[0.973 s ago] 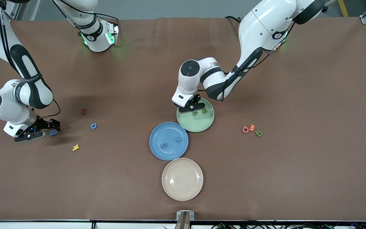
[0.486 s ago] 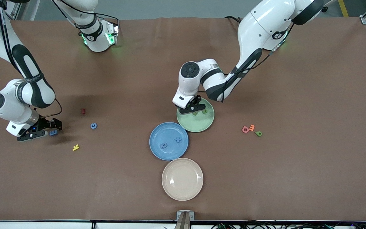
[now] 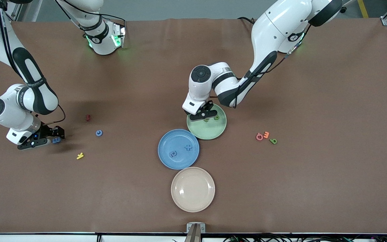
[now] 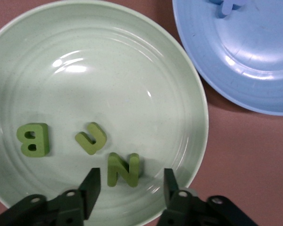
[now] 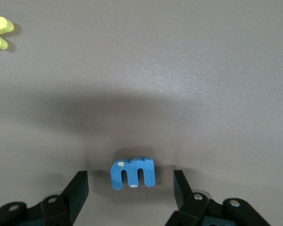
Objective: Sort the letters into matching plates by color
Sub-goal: 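Grasp the blue m with the right gripper while the left gripper reaches green a, then grasp the green a with the left gripper while the right gripper lifts m, then carry the a to the green plate while the right gripper carries m, then open both grippers to drop the letters onto their plates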
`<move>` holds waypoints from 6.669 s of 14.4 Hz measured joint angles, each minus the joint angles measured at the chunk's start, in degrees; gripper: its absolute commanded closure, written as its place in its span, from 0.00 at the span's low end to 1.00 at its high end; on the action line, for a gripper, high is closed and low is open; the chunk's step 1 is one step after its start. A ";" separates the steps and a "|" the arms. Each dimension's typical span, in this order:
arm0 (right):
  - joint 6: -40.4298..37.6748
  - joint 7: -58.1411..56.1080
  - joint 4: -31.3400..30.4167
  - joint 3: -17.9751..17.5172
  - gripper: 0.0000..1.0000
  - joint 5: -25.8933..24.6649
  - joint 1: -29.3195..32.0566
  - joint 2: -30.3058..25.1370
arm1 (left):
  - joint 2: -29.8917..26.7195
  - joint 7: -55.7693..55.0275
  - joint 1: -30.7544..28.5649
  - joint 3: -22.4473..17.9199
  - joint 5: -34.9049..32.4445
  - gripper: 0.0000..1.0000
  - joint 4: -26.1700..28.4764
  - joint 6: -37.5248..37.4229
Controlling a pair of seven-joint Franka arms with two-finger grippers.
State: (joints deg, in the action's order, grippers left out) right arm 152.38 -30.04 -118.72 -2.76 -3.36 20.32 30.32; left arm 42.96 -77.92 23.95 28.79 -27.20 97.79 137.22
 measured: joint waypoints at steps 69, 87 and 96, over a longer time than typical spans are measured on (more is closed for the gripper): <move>-28.89 80.25 30.17 -1.95 0.97 6.57 -42.47 6.83 | -6.04 38.85 -43.54 3.95 -5.42 0.87 16.95 8.86; -22.56 99.22 40.04 -1.50 0.00 6.51 -51.80 18.19 | -7.59 13.51 -30.10 13.58 -4.23 0.87 9.23 -5.53; -23.19 97.18 40.72 -0.37 0.00 4.30 -51.15 18.05 | -4.92 6.19 -14.60 12.02 1.78 0.87 7.47 -6.09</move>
State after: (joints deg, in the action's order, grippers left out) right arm 129.19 67.14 -78.00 -3.13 0.93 -30.83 48.36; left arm 38.04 -71.73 9.36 40.82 -25.42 105.25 131.13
